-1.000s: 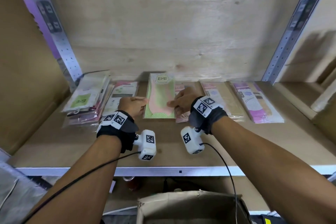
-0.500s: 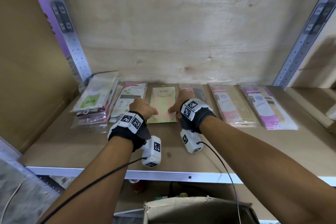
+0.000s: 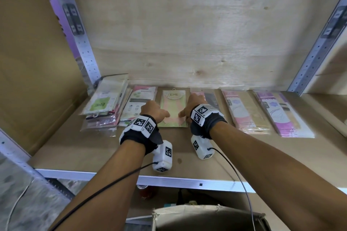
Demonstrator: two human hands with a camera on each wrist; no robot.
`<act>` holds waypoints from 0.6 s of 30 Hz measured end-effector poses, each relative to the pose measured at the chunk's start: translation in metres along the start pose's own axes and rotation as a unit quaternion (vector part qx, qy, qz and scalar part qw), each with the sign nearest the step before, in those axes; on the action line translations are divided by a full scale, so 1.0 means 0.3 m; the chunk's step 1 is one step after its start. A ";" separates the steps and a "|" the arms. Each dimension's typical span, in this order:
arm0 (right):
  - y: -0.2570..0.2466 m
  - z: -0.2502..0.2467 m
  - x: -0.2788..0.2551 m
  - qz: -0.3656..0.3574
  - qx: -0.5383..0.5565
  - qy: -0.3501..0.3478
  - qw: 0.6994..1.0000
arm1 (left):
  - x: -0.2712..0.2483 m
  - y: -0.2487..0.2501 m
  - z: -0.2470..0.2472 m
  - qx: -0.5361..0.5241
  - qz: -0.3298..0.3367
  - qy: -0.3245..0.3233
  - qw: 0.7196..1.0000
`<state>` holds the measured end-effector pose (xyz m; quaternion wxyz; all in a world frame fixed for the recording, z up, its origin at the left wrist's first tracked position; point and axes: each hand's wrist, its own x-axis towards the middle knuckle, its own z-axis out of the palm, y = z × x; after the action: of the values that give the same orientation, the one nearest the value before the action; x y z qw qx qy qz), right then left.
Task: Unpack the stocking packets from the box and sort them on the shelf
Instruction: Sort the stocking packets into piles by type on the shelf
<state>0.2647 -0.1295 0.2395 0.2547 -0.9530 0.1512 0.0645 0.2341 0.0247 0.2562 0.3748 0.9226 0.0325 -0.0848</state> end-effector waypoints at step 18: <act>-0.287 0.136 0.000 -0.083 0.108 -0.108 0.985 | 0.012 -0.168 -0.250 -0.096 0.033 0.268 0.958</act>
<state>0.2905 -0.0379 0.2446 0.3755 -0.9164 0.0496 0.1293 0.2413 0.1133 0.2738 0.4418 0.8718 0.1093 0.1812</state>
